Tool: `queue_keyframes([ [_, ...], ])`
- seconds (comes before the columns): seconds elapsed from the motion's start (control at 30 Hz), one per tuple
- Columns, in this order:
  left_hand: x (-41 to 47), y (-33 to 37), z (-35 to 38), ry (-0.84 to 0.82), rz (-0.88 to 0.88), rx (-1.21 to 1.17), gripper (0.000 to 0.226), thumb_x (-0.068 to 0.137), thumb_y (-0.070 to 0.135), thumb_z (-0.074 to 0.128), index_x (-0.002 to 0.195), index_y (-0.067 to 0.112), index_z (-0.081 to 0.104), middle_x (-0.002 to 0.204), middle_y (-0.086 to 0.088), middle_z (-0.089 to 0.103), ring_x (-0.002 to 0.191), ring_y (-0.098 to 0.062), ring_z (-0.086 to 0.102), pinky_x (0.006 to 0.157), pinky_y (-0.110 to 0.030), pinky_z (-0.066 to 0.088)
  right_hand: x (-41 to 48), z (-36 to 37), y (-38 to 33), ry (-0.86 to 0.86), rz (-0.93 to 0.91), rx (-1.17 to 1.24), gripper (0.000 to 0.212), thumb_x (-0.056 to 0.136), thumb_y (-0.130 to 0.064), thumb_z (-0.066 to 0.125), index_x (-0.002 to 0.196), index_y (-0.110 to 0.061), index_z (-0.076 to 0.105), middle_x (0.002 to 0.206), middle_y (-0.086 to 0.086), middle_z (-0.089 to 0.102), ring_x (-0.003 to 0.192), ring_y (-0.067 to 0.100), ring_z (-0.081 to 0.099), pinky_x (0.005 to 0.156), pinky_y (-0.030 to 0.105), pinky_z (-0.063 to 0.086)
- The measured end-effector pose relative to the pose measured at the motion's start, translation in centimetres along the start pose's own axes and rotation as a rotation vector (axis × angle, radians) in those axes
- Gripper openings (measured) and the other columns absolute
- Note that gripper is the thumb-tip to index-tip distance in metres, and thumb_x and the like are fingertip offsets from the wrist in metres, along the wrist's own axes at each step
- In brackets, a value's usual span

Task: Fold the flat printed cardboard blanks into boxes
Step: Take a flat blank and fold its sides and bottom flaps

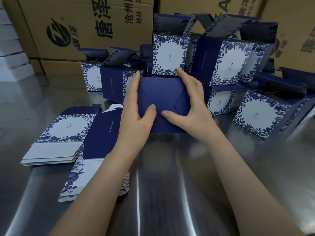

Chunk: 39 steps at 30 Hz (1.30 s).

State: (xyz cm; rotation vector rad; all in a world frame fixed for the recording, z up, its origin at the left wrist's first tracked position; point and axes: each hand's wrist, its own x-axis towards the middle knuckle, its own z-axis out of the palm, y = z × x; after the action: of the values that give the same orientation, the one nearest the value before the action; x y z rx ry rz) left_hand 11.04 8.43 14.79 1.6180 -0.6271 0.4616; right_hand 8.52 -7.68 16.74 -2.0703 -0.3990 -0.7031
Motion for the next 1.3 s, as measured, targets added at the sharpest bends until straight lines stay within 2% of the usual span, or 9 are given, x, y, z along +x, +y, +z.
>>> queue_keyframes([
  [0.13, 0.2, -0.1, -0.2, -0.005, -0.004, 0.010, 0.080, 0.087, 0.024, 0.060, 0.154, 0.034, 0.018, 0.151, 0.031, 0.021, 0.143, 0.009, 0.018, 0.122, -0.032, 0.021, 0.1, -0.4, 0.1, 0.025, -0.052, -0.031, 0.085, 0.075, -0.015, 0.083, 0.144, -0.023, 0.035, 0.143, 0.001, 0.031, 0.135, -0.004, 0.028, 0.111, 0.008, 0.021],
  [0.23, 0.3, -0.3, -0.4, 0.013, -0.039, -0.005, 0.082, 0.085, 0.029, 0.064, 0.154, 0.038, 0.019, 0.142, 0.035, 0.027, 0.137, 0.011, 0.028, 0.117, -0.030, 0.029, 0.1, -0.2, 0.0, 0.036, -0.093, -0.045, 0.078, 0.071, -0.013, 0.083, 0.134, -0.028, 0.039, 0.139, 0.003, 0.034, 0.132, -0.004, 0.031, 0.111, 0.010, 0.021],
  [0.37, 0.3, -0.5, -0.6, 0.056, -0.022, 0.063, 0.075, 0.087, 0.019, 0.070, 0.150, 0.029, 0.031, 0.145, 0.018, 0.034, 0.135, -0.006, 0.039, 0.113, -0.040, 0.036, 0.2, 0.1, 0.2, 0.013, -0.107, -0.065, 0.075, 0.072, -0.008, 0.081, 0.129, -0.028, 0.038, 0.137, 0.002, 0.034, 0.132, 0.003, 0.032, 0.112, 0.012, 0.021],
  [0.5, 0.2, -0.5, -0.5, 0.093, -0.005, 0.077, 0.069, 0.085, 0.015, 0.073, 0.142, 0.032, 0.038, 0.142, 0.015, 0.038, 0.130, -0.012, 0.045, 0.107, -0.044, 0.042, 0.2, 0.0, 0.4, -0.019, -0.088, -0.034, 0.071, 0.074, -0.009, 0.076, 0.129, -0.031, 0.036, 0.137, -0.002, 0.033, 0.133, 0.003, 0.032, 0.112, 0.011, 0.021],
  [0.67, 0.1, -0.6, -0.3, 0.125, 0.006, 0.098, 0.068, 0.082, 0.015, 0.075, 0.138, 0.035, 0.041, 0.139, 0.021, 0.044, 0.127, -0.007, 0.047, 0.099, -0.046, 0.048, 0.2, 0.3, 0.5, 0.033, -0.075, 0.000, 0.066, 0.075, 0.000, 0.076, 0.125, -0.025, 0.041, 0.132, 0.002, 0.041, 0.128, 0.006, 0.039, 0.111, 0.016, 0.027],
  [0.77, 0.1, -0.8, -0.3, 0.164, 0.032, 0.125, 0.068, 0.081, 0.014, 0.076, 0.136, 0.035, 0.043, 0.136, 0.025, 0.045, 0.126, -0.005, 0.048, 0.097, -0.044, 0.049, 0.3, 0.9, 0.4, 0.102, -0.098, -0.030, 0.066, 0.070, 0.000, 0.080, 0.120, -0.025, 0.043, 0.126, 0.003, 0.046, 0.120, 0.006, 0.043, 0.106, 0.013, 0.030],
  [0.93, -0.1, -0.9, 0.0, 0.219, 0.060, 0.124, 0.065, 0.079, 0.013, 0.078, 0.131, 0.035, 0.045, 0.135, 0.016, 0.049, 0.122, -0.006, 0.050, 0.093, -0.044, 0.052, 0.3, 1.2, 0.4, 0.181, -0.159, -0.107, 0.062, 0.066, 0.001, 0.082, 0.117, -0.016, 0.050, 0.118, 0.000, 0.047, 0.114, 0.011, 0.046, 0.101, 0.011, 0.032],
  [1.2, -0.2, -1.3, 0.2, 0.278, 0.085, 0.145, 0.064, 0.077, 0.015, 0.079, 0.128, 0.035, 0.047, 0.130, 0.015, 0.050, 0.115, 0.005, 0.047, 0.091, -0.039, 0.051, 0.1, 1.7, 0.0, 0.240, -0.220, -0.192, 0.058, 0.065, 0.002, 0.082, 0.116, -0.002, 0.054, 0.114, -0.003, 0.045, 0.113, 0.024, 0.050, 0.103, 0.031, 0.039],
  [1.3, -0.1, -1.5, 0.2, 0.290, 0.092, 0.146, 0.063, 0.076, 0.015, 0.079, 0.127, 0.035, 0.048, 0.128, 0.015, 0.050, 0.115, 0.002, 0.048, 0.090, -0.041, 0.052, 0.1, 1.9, -0.1, 0.253, -0.229, -0.202, 0.057, 0.065, 0.002, 0.082, 0.115, -0.001, 0.055, 0.113, -0.004, 0.045, 0.113, 0.027, 0.051, 0.103, 0.038, 0.040],
])
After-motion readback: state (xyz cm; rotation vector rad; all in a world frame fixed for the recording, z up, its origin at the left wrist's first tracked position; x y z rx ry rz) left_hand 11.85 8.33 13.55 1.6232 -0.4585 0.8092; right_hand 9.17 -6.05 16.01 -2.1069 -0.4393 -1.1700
